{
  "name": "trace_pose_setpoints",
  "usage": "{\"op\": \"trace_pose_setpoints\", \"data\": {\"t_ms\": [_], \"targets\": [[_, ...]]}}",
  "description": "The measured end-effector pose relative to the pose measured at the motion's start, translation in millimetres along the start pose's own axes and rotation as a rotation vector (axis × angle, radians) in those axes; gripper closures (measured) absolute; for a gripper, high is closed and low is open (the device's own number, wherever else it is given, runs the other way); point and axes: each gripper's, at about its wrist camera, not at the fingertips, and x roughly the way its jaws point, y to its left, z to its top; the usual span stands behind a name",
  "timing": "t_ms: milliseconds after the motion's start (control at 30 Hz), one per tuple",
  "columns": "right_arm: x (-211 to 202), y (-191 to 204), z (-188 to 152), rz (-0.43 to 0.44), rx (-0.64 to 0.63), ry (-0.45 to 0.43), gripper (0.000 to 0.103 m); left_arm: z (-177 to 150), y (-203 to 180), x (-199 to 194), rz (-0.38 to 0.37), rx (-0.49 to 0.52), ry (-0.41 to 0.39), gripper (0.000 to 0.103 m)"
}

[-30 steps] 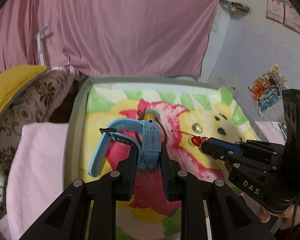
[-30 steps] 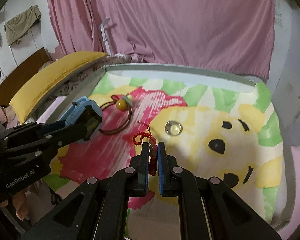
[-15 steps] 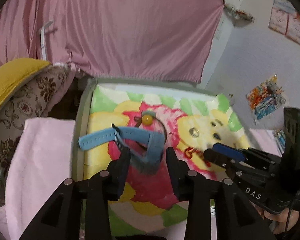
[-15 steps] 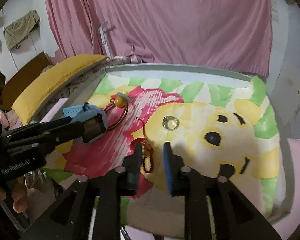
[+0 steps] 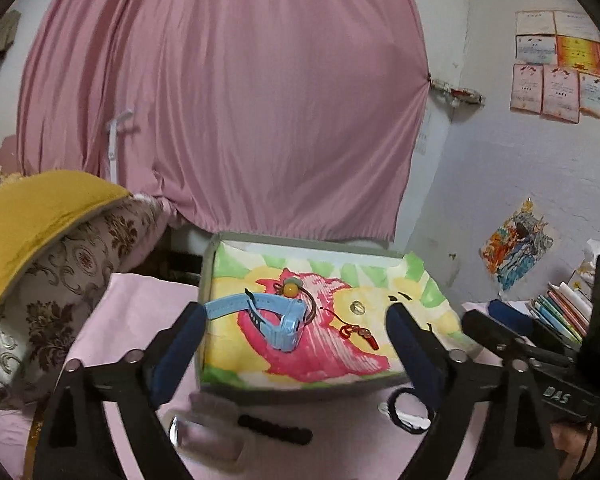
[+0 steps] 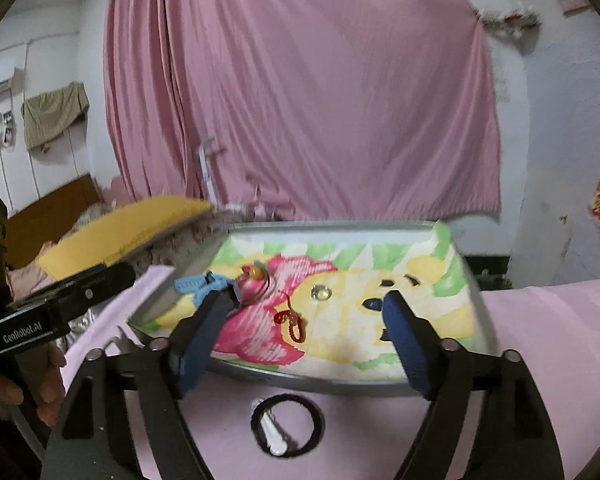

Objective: Organize jewelry
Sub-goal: 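Open both tools to release the watch and red cord into the tray, then move both tools toward the gold earrings and black hair tie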

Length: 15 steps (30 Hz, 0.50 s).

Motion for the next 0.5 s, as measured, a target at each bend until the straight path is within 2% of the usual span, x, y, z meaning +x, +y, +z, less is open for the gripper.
{"op": "trace_pose_setpoints", "data": {"t_ms": [67, 200, 267, 500], "targets": [[-17, 1, -3, -0.003, 0.000, -0.040, 0.012, -4, -2, -14, 0.003, 0.001, -0.034, 0.003], [-46, 3, -13, -0.009, 0.001, -0.107, 0.010, -13, -7, -37, 0.010, 0.014, -0.074, 0.001], [-61, 4, -19, -0.013, -0.004, -0.141, 0.002, -18, -8, -48, 0.017, 0.018, -0.093, 0.000], [-94, 11, -42, -0.045, -0.058, -0.210, 0.001, -45, -14, -73, 0.041, 0.035, -0.113, 0.000]]}}
